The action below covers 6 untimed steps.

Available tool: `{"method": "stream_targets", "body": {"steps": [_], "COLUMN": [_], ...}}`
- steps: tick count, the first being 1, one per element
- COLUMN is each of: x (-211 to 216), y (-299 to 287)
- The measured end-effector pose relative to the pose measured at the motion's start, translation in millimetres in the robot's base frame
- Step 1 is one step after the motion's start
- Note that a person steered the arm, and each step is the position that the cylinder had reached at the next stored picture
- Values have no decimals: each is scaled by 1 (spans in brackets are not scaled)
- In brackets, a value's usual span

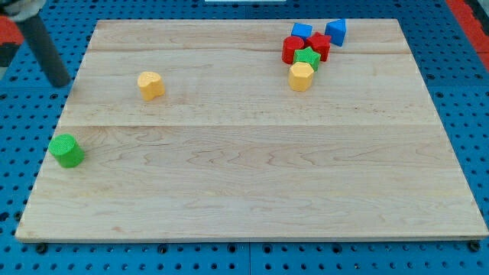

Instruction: Push the yellow heart close to red circle

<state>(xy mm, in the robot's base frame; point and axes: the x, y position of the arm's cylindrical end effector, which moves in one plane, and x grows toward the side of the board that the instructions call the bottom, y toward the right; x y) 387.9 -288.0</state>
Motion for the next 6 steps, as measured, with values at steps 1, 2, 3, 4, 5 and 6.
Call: {"method": "stream_targets", "body": {"steps": [1, 2, 3, 4, 5, 6], "x": [-4, -36, -10, -1, 19, 38], "y": [58, 117, 172, 171, 154, 93]}}
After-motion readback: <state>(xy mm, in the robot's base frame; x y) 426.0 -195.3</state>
